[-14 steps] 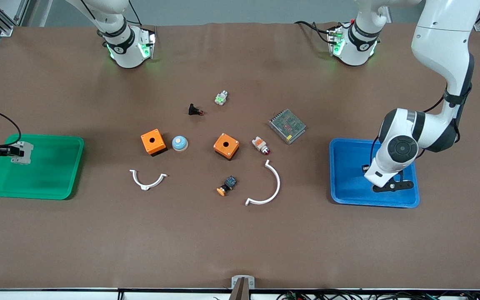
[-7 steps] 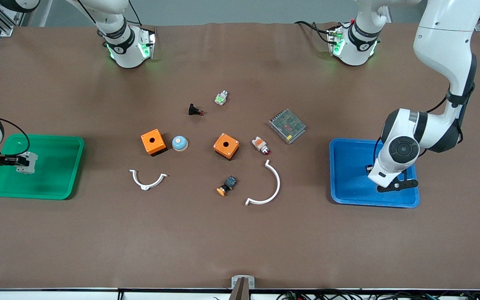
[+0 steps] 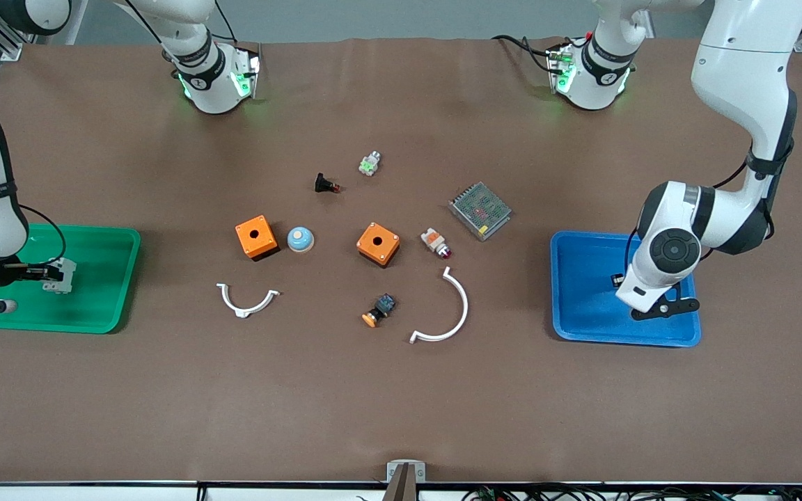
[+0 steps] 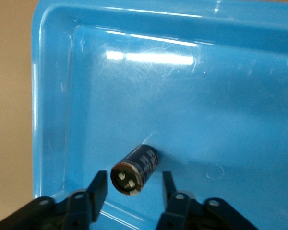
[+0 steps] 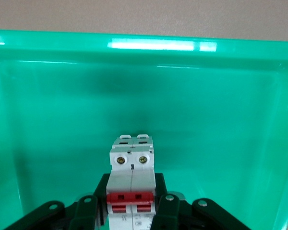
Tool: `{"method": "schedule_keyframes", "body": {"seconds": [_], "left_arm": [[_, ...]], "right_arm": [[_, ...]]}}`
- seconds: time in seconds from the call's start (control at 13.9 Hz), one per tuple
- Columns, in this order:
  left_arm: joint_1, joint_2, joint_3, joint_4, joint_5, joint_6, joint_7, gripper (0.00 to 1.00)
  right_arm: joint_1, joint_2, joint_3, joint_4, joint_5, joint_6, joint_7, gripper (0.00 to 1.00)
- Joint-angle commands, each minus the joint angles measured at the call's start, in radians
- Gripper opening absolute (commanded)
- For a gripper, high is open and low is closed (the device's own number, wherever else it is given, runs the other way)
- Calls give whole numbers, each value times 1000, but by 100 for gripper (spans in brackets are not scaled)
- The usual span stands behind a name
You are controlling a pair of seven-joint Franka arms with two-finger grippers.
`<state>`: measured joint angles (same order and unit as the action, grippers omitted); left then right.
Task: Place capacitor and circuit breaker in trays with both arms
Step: 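Lower and release the breaker and capacitor into their trays with both grippers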
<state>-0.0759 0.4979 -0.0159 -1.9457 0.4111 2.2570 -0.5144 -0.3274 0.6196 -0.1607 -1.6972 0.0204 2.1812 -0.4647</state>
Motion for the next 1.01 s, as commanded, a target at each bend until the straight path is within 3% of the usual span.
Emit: {"method": "schedule_keyframes", "body": {"seconds": [0.0, 0.14, 0.29, 0.65, 0.93], "left_arm": [[-2, -16, -7, 27, 23, -10, -21, 100], [1, -31, -12, 60, 21, -26, -7, 100], [-2, -80, -21, 79, 21, -57, -1, 100], [47, -198, -33, 116, 8, -105, 117, 100], [90, -289, -33, 172, -160, -198, 239, 100]], "right_arm": [[-24, 12, 20, 2, -5, 28, -11, 26], [-24, 12, 21, -2, -3, 28, -11, 36], [-27, 9, 21, -4, -3, 15, -23, 100], [-18, -84, 23, -2, -3, -104, -95, 100], [48, -230, 23, -7, -3, -286, 42, 98]]}}
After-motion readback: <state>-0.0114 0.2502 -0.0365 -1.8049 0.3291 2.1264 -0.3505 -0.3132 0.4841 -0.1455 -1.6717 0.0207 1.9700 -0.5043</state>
